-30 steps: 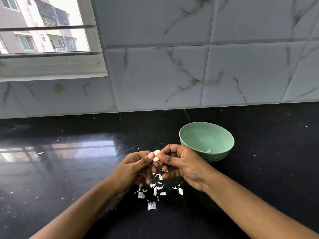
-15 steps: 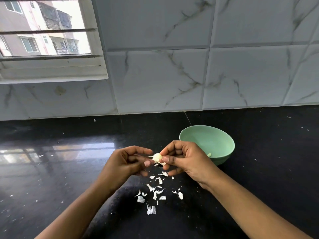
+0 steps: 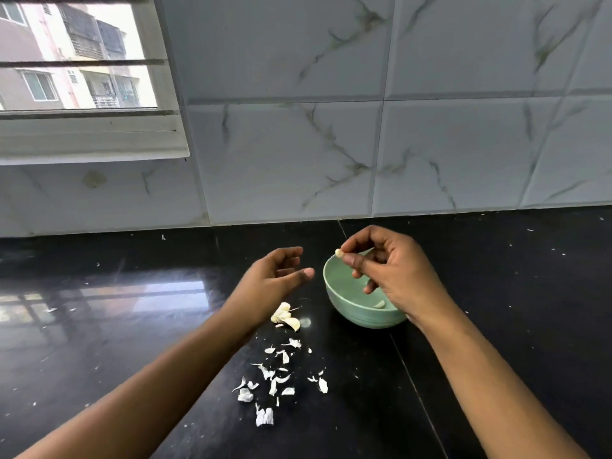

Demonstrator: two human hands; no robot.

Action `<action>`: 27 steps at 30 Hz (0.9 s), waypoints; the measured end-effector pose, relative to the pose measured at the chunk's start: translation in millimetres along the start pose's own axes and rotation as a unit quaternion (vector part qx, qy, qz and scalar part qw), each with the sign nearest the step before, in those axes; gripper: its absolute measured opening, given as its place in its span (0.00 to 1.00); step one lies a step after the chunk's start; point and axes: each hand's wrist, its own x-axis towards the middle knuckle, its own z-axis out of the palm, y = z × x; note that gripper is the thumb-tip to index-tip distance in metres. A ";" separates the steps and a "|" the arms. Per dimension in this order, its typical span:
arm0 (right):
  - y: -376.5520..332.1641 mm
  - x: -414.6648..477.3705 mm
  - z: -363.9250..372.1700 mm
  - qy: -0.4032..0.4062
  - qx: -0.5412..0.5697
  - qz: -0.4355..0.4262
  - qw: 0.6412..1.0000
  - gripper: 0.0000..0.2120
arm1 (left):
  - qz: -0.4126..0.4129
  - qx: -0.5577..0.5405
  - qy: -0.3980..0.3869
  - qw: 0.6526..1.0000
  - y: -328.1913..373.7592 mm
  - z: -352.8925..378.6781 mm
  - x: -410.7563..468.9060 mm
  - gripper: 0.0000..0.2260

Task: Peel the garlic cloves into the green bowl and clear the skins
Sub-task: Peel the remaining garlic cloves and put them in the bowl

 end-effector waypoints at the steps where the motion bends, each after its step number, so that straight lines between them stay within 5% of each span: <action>1: 2.3 2.7 -5.9 0.016 -0.028 -0.007 0.999 0.04 | -0.010 -0.002 0.001 1.000 -2.0 9.1 7.6 0.19; 5: 12.0 9.4 -32.9 0.046 -0.218 -0.060 0.973 0.04 | -0.091 -0.069 -0.013 0.993 -14.4 46.6 25.7 0.19; 10: 14.0 9.9 -51.0 -0.029 -0.421 -0.070 0.904 0.04 | -0.116 -0.153 0.015 0.981 -25.3 68.7 29.8 0.11; 19: 6.3 5.8 -55.1 -0.158 -0.457 -0.024 0.875 0.07 | 0.057 0.013 0.029 0.998 -23.3 72.8 11.1 0.21; 27: 11.4 5.3 -49.8 -0.191 -0.490 -0.005 0.851 0.12 | 0.081 0.030 0.032 0.996 -17.6 76.4 8.8 0.22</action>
